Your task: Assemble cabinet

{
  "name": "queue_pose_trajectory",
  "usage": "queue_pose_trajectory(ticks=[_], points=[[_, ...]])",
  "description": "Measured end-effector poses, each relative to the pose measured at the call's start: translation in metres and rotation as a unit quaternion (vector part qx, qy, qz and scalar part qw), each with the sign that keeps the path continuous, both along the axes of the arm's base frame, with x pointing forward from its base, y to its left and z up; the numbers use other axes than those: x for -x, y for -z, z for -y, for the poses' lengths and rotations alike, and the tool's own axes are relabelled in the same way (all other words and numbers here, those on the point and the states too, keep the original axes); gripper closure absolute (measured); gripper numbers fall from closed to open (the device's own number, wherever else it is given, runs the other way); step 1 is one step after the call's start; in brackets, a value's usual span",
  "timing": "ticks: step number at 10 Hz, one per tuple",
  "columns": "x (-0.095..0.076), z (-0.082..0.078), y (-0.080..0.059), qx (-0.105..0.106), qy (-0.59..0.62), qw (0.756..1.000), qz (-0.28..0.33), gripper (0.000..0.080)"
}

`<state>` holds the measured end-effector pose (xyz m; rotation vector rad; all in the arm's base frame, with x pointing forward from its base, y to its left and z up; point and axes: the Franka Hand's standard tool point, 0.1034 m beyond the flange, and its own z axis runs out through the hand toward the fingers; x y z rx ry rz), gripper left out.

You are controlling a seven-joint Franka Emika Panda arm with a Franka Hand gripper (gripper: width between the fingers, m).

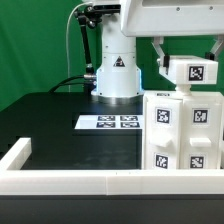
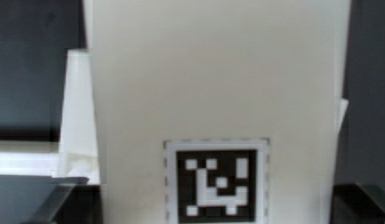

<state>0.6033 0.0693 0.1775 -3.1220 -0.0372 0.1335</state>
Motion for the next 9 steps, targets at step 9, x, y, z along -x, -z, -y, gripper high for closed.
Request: queue_pose_trajectory(ticks=[9], points=[[-0.011, 0.001, 0.009, 0.0, -0.017, 1.0, -0.002, 0.0238]])
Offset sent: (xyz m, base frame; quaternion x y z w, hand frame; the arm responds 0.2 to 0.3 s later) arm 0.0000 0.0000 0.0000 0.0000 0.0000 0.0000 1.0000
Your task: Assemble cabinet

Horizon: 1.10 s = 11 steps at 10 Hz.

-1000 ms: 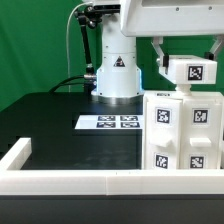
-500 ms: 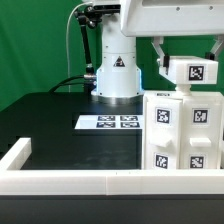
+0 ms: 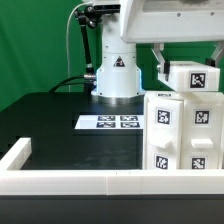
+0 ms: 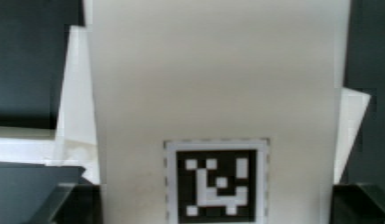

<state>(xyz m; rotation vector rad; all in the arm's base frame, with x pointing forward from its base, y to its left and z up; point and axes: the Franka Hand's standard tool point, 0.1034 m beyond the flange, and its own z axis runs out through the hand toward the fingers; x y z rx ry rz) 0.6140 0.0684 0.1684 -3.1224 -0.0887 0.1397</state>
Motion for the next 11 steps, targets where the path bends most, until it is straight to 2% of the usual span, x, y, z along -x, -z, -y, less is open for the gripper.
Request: queue_pose_trajectory(ticks=[3, 11], points=[[0.0011, -0.0009, 0.0067, 0.0, 0.0, 1.0, 0.009, 0.0238], [0.001, -0.0007, 0.0066, 0.0, 0.0, 1.0, 0.019, 0.0238]])
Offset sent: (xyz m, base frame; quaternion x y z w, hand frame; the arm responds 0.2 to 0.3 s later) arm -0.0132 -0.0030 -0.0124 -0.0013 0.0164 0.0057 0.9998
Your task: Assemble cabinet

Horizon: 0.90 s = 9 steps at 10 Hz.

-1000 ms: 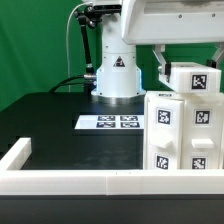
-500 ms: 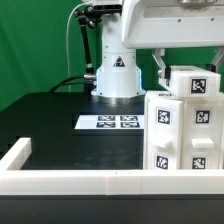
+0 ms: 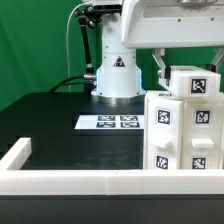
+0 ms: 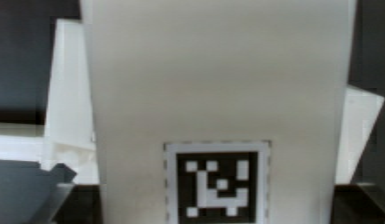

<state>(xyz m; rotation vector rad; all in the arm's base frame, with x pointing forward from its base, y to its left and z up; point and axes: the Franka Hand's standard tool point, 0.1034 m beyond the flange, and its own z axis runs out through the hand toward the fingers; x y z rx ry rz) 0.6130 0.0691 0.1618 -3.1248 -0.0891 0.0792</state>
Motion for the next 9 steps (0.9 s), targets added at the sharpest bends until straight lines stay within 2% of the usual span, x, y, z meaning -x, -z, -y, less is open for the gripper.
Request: queue_pose_trajectory(ticks=[4, 6, 9], points=[[0.0, 0.0, 0.0, 0.0, 0.01, 1.0, 0.0, 0.0238], [0.0, 0.0001, 0.0002, 0.003, 0.062, 0.998, -0.001, 0.0238], [-0.0039, -0.0013, 0.0002, 0.006, 0.192, 0.981, 0.011, 0.0238]])
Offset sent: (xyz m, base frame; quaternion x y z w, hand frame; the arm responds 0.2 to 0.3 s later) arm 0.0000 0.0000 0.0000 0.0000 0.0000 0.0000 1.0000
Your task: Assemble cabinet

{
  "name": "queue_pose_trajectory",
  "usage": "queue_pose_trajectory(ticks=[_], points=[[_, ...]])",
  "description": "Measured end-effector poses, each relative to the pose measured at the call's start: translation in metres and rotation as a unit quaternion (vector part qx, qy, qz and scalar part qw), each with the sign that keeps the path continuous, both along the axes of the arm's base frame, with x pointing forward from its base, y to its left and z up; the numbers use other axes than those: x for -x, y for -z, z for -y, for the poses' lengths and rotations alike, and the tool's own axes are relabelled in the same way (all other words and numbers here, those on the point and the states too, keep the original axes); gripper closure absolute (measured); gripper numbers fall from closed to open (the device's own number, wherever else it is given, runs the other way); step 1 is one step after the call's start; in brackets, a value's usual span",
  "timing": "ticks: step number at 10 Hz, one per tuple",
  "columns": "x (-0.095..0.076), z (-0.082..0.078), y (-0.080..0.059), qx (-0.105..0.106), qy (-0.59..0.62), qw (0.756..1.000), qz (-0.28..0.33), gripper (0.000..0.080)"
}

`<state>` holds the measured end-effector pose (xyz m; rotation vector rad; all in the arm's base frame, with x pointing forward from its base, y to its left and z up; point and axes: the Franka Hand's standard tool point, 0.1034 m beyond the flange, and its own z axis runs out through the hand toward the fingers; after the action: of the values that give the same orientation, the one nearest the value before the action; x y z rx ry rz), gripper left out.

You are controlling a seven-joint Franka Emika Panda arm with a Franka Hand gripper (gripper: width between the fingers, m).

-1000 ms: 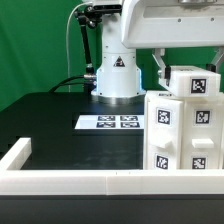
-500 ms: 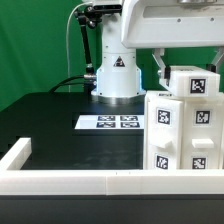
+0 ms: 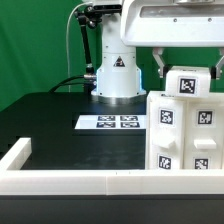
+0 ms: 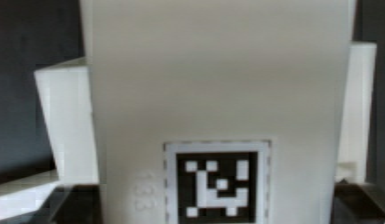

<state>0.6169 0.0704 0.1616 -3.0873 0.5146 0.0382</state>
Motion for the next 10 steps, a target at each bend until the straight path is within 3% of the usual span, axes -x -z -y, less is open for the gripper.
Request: queue_pose_trajectory(ticks=[5, 10], points=[[-0.0034, 0.0014, 0.0003, -0.005, 0.181, 0.983, 0.008, 0.0238], [-0.003, -0.0033, 0.0006, -0.008, 0.351, 0.936, 0.002, 0.0238]])
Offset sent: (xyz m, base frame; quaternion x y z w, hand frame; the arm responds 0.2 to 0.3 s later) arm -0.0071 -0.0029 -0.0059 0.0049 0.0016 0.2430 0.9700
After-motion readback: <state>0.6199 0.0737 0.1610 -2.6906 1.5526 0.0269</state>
